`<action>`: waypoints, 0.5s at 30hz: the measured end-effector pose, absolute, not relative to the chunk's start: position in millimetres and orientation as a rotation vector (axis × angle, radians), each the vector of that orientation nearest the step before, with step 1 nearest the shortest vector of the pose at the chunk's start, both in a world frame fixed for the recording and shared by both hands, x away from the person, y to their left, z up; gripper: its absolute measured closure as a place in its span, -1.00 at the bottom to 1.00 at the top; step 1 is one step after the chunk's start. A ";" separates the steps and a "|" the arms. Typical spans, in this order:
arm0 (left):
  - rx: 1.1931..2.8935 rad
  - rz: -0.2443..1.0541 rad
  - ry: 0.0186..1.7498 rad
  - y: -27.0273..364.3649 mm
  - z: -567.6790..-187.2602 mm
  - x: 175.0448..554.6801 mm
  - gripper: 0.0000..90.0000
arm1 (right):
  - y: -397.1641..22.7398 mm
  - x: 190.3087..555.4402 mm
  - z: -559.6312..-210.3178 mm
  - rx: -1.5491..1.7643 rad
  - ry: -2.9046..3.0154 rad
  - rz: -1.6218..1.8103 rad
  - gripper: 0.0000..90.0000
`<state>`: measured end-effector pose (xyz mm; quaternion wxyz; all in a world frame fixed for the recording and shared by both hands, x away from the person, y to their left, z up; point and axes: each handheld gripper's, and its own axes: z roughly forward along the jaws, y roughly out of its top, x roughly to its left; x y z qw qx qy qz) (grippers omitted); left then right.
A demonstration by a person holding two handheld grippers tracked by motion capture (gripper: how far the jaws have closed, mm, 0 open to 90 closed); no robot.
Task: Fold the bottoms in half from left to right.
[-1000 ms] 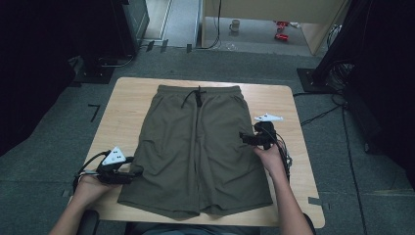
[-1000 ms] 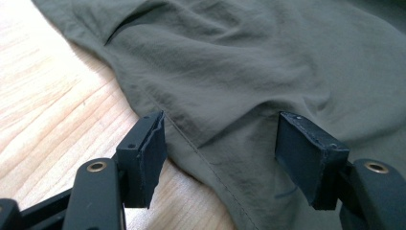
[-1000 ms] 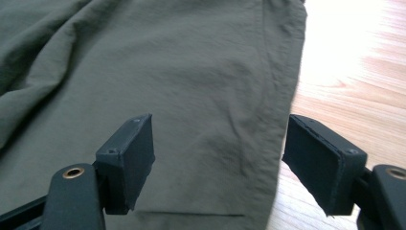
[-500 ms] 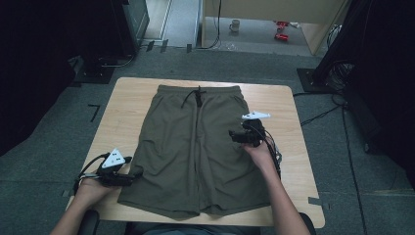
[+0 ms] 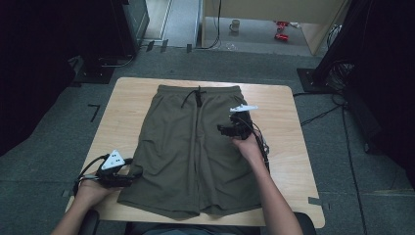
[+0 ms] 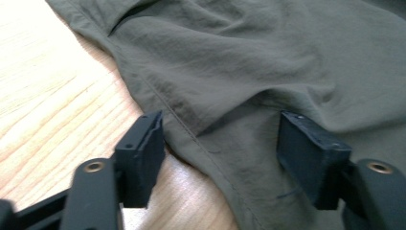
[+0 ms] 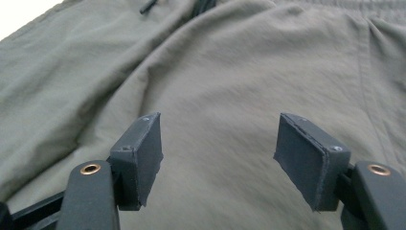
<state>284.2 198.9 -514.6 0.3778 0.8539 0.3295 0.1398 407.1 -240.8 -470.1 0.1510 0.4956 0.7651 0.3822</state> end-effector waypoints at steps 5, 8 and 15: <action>2.178 0.352 0.840 200.2 -513.7 283.3 0.09 | -228.8 411.3 -467.8 1.389 2.218 1.101 -0.27; 2.175 0.349 0.839 201.4 -513.7 283.7 0.19 | -223.3 412.9 -467.6 1.377 2.215 1.130 -0.25; 2.171 0.347 0.849 203.0 -513.1 283.6 0.33 | -211.8 417.6 -467.7 1.344 2.206 1.144 -0.20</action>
